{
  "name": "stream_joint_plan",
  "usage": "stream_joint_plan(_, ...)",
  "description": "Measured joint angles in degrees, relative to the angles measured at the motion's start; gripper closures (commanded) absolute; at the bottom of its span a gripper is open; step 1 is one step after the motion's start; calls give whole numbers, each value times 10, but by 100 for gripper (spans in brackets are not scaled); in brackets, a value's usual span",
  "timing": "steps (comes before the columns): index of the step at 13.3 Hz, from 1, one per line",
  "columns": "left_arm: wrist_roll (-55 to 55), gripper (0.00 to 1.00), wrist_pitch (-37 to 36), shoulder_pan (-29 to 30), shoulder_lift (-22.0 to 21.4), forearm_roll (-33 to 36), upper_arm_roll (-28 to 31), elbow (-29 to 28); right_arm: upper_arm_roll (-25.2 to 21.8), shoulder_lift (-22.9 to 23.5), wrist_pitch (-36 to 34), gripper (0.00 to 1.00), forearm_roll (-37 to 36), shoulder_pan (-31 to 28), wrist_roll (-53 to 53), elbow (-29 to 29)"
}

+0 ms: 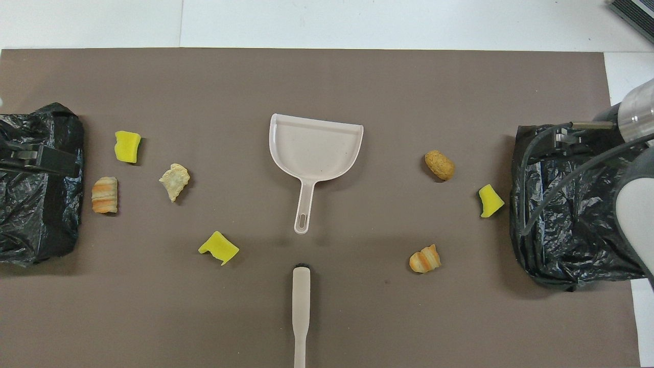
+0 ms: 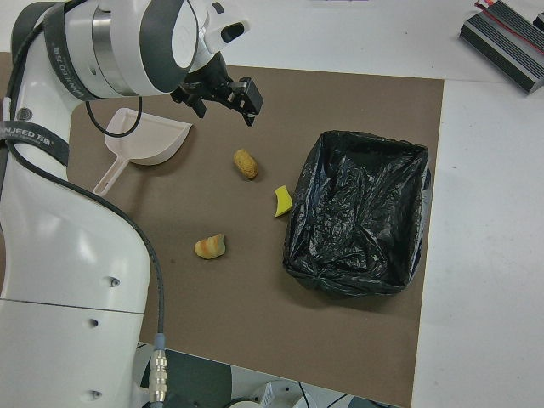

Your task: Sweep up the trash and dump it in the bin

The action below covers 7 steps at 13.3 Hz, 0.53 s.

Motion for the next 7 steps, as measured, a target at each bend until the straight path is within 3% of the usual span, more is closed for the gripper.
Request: stream_joint_plan(7, 9, 0, -16, 0, -7, -3, 0, 0, 0, 0, 0, 0, 7, 1, 0, 0)
